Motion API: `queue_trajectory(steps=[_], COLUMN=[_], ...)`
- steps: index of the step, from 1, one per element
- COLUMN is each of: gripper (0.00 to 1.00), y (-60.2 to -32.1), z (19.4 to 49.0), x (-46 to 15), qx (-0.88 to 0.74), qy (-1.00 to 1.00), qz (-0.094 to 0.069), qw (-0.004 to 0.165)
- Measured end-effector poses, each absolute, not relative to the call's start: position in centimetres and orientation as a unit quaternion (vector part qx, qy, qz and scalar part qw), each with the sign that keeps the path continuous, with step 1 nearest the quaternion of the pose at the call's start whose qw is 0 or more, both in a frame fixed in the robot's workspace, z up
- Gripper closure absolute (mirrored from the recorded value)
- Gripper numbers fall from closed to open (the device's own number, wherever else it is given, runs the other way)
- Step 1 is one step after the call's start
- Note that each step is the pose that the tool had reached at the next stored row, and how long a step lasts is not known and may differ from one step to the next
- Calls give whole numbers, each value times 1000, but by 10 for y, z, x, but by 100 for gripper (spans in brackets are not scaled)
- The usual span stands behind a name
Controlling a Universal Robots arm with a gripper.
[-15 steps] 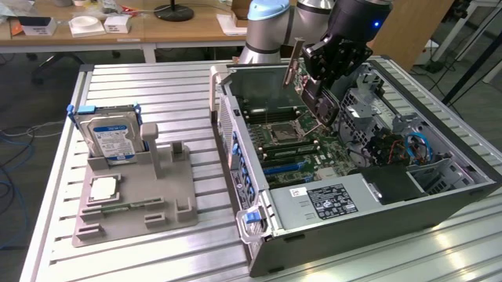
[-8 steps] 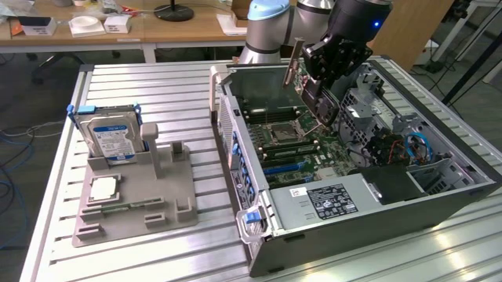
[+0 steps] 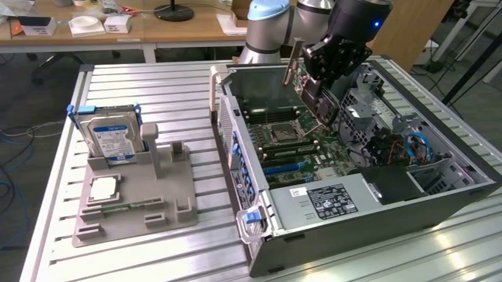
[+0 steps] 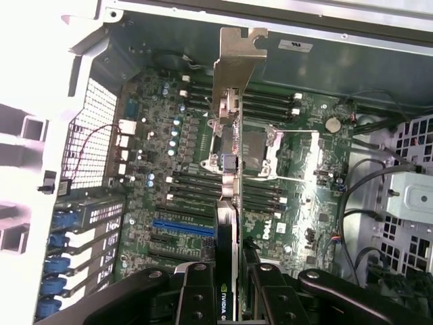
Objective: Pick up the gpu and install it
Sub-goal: 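Insert the gpu into the slot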
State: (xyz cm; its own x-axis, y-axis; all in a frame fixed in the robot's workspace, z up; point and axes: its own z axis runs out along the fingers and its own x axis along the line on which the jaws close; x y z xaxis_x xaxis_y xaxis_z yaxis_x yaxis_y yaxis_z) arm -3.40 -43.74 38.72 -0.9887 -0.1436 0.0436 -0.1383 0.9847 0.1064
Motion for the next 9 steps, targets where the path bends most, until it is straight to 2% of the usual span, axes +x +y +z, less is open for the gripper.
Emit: queue_trajectory(steps=[9], gripper=[74], y=[-437], z=[387], x=[-34], qx=[106], qy=[-993], qz=[-51], qw=[27])
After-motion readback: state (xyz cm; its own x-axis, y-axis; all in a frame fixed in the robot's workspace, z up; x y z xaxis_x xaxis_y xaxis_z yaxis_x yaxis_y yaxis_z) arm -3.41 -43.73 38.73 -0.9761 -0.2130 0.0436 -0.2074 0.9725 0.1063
